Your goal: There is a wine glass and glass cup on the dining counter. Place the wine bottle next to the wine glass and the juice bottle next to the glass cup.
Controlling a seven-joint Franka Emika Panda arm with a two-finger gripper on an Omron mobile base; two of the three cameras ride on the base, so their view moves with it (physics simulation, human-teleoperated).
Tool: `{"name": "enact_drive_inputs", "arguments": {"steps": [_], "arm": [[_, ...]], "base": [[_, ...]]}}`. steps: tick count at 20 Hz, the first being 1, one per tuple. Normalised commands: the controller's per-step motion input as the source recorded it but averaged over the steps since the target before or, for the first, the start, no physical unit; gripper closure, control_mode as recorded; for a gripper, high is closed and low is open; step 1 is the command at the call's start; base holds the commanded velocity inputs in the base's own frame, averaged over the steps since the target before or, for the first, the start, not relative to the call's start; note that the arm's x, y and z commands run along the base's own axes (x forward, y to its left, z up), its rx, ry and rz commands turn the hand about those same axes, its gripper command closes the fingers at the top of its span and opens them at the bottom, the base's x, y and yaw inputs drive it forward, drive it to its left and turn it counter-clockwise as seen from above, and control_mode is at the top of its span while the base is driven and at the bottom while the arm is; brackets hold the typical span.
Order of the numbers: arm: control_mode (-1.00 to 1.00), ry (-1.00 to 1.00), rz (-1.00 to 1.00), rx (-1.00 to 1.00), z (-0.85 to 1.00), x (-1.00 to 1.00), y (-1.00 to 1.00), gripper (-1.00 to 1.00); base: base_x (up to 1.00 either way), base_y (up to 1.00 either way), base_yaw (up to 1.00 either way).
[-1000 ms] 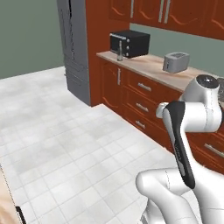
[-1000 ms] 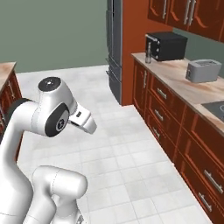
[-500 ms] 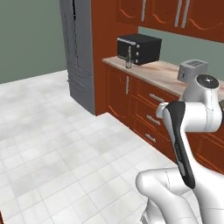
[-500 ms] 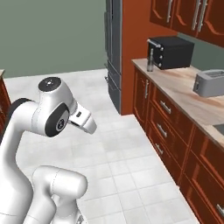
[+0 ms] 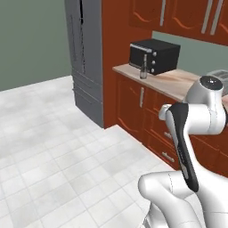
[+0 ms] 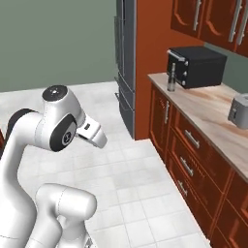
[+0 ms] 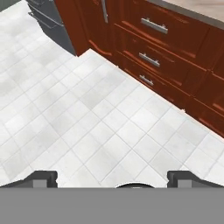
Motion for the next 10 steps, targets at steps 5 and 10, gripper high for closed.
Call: {"name": "enact_drive_inputs", "arguments": {"steps": [5,10], "arm": [[1.0,0.0,0.0,0.0,0.0,0.0,0.0,-1.0],[1.0,0.0,0.0,0.0,0.0,0.0,0.0,-1.0]], "base": [[0.94,0.01,0.0],[0.93,0.07,-0.03]]}}
